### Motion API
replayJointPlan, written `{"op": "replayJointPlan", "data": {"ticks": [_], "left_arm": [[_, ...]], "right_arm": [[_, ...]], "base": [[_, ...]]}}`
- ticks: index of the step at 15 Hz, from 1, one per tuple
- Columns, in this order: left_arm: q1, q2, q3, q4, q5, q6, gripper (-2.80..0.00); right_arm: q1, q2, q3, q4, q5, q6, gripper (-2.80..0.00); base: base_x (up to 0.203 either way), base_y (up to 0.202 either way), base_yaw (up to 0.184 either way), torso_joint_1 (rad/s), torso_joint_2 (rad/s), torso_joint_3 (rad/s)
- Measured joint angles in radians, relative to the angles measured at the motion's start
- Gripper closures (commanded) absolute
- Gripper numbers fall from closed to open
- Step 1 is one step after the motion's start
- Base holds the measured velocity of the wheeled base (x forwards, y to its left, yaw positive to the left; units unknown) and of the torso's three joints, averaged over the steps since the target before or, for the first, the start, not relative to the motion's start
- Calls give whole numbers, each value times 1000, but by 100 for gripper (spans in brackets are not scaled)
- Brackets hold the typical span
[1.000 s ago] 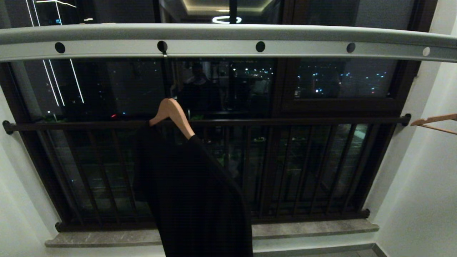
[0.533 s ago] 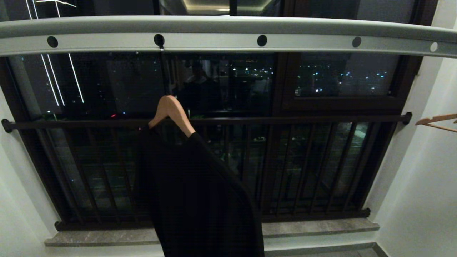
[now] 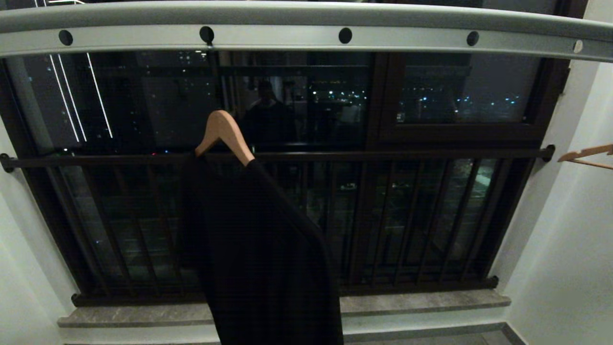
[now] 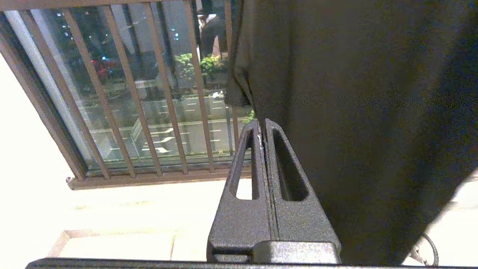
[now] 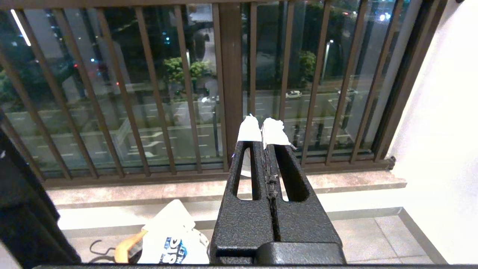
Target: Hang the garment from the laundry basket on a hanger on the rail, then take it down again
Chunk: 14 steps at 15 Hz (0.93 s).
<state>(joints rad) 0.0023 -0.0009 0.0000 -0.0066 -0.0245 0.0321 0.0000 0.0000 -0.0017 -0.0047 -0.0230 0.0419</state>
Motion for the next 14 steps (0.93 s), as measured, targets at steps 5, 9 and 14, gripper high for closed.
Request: {"op": "replayJointPlan", "data": {"ticks": [5, 9, 14], "left_arm": [[0, 0, 0, -1, 0, 0, 0], [0, 0, 0, -1, 0, 0, 0], [0, 0, 0, -1, 0, 0, 0]], "right_arm": [[0, 0, 0, -1, 0, 0, 0], [0, 0, 0, 0, 0, 0, 0], [0, 0, 0, -1, 0, 0, 0]], "base": [[0, 0, 0, -135, 321, 181], [0, 0, 0, -134, 315, 186], [0, 0, 0, -139, 344, 196]]}}
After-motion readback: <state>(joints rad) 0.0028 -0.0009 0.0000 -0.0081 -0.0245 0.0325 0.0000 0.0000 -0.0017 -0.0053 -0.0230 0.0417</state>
